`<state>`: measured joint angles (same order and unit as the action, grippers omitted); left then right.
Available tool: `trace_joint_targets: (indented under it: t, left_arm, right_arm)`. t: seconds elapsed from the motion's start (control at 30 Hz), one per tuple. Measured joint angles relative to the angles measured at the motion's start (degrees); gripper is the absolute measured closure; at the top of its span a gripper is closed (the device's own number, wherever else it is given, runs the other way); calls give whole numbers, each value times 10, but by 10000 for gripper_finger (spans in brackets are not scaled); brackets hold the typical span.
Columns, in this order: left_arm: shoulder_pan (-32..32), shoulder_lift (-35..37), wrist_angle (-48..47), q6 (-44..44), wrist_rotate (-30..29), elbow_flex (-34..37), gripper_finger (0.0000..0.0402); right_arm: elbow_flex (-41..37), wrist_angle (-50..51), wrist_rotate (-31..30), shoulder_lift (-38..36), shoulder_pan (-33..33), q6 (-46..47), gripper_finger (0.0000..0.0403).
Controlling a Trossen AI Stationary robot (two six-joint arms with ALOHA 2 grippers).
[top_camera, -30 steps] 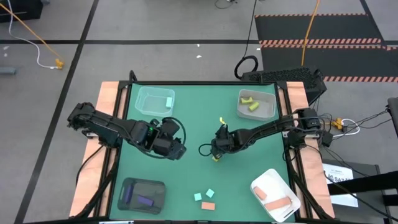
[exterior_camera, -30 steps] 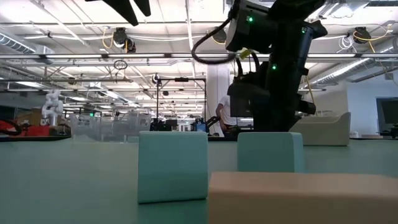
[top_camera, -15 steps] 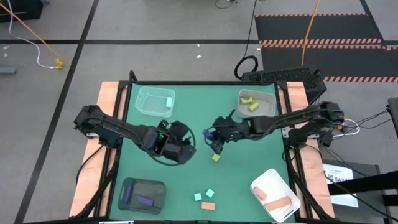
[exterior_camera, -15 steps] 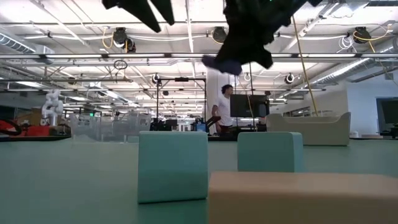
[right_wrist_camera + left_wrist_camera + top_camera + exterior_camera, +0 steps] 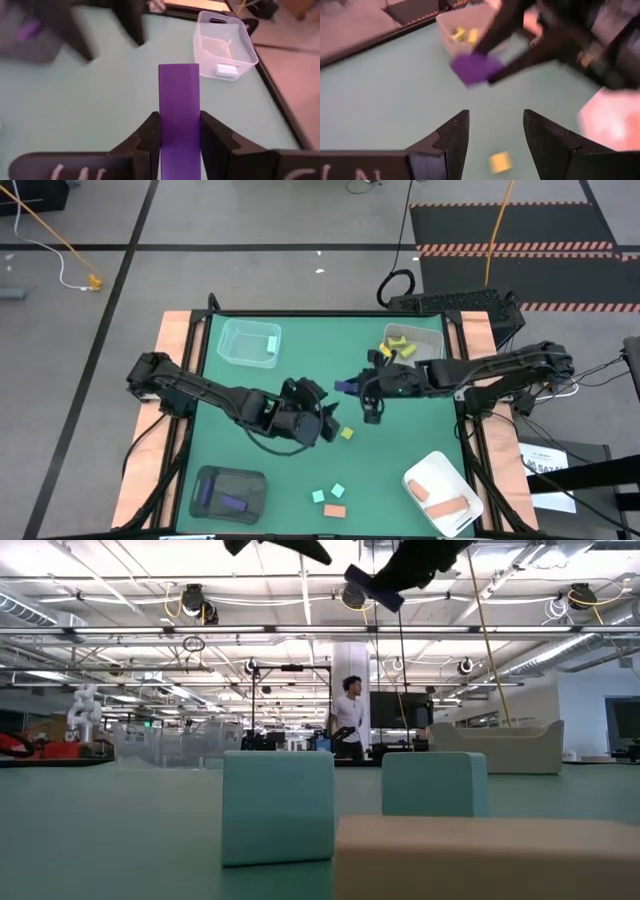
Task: Sort & place blocks by color
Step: Put the violet block into the black bin
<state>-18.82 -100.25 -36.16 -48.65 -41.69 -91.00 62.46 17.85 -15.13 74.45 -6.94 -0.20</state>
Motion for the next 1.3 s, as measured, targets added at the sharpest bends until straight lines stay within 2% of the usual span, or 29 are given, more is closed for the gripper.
trace_joint_targets:
  t: [0.23,0.43,0.8,0.93,1.1,1.3]
  left_arm:
    - [25,-1,93,-136,1,0,215]
    - [48,-27,113,-209,31,0,215]
    - [49,-37,129,-226,33,0,216]
    - [49,-38,128,-223,33,0,251]
    - [51,-37,130,-214,52,0,346]
    - [54,-37,130,-204,60,-1,345]
  right_arm:
    - [0,47,-57,-20,-15,-111,319]
    - [0,34,-61,-19,-36,-158,319]
    - [0,32,-58,-19,-44,-162,319]
    - [0,30,-58,-19,-44,-162,319]
    - [0,32,-62,-19,-45,-161,303]
    - [0,35,-61,-19,-45,-114,298]
